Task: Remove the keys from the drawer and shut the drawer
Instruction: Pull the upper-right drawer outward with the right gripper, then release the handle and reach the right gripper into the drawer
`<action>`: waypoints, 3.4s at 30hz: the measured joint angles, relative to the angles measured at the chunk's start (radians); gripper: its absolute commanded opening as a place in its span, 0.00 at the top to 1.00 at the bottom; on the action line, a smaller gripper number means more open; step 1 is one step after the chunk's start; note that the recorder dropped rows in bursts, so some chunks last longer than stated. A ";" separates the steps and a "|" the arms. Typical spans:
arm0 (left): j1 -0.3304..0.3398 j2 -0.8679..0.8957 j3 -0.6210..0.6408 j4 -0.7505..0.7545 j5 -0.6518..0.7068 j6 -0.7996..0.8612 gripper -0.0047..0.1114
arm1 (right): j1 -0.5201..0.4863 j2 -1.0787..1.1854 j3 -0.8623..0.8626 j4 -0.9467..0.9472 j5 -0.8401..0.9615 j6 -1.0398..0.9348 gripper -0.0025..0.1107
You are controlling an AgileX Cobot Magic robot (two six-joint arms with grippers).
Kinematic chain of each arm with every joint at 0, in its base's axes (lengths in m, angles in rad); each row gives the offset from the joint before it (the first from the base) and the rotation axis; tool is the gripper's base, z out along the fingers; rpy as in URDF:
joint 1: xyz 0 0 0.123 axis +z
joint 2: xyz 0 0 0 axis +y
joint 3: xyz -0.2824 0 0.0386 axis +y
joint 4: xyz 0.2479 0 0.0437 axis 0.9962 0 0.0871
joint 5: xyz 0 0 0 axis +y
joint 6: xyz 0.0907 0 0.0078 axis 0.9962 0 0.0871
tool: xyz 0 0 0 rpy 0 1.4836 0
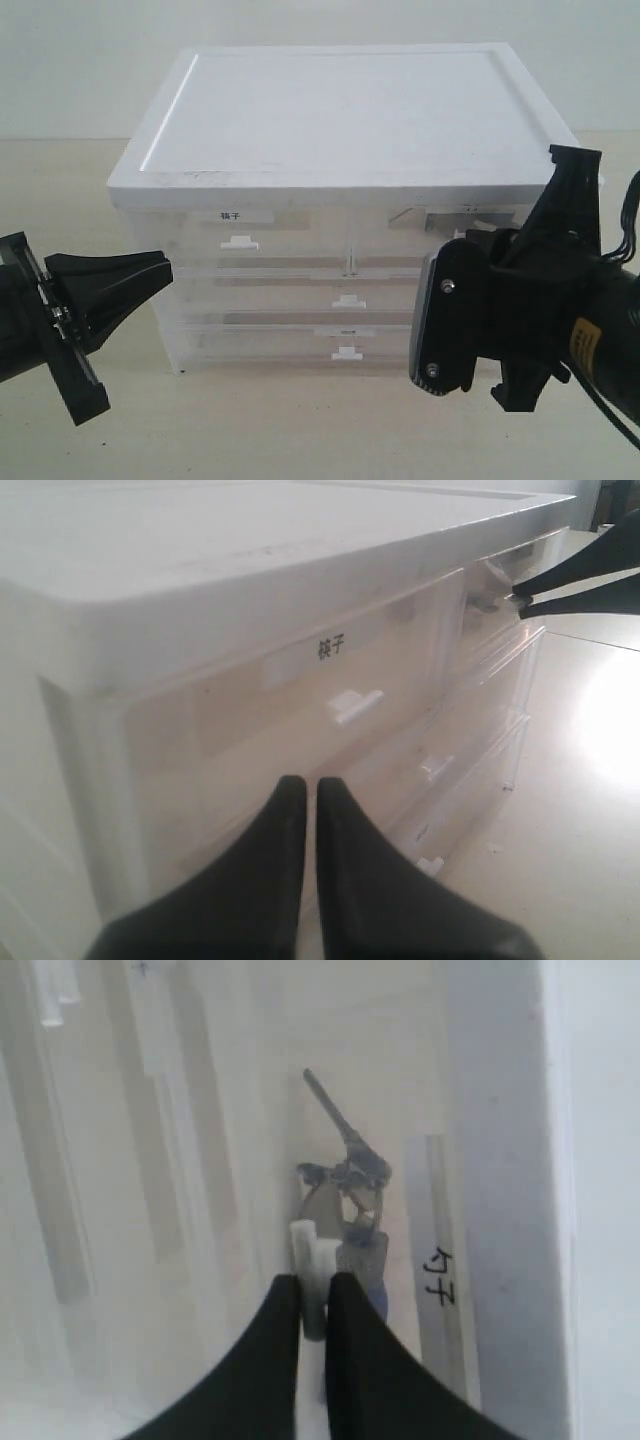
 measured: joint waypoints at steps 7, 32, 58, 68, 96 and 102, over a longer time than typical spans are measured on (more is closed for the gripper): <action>0.000 0.000 0.000 -0.015 0.000 0.000 0.92 | 0.121 0.002 0.000 0.103 0.109 -0.050 0.98; 0.000 0.000 -0.009 -0.008 0.000 0.000 0.92 | 0.142 -0.298 0.001 0.625 -0.027 -0.494 0.98; -0.119 0.187 -0.179 -0.096 -0.009 0.055 0.92 | 0.154 -0.333 -0.010 0.895 -0.131 -0.808 0.98; -0.120 0.187 -0.179 -0.107 -0.009 0.059 0.92 | 0.279 -0.465 -0.010 0.991 -0.074 -0.833 0.98; -0.120 0.187 -0.179 -0.117 -0.009 0.069 0.92 | 0.281 -0.246 -0.381 0.940 0.309 -0.320 0.58; -0.120 0.187 -0.179 -0.117 -0.009 0.069 0.92 | 0.181 -0.147 -0.387 1.015 0.271 -0.393 0.58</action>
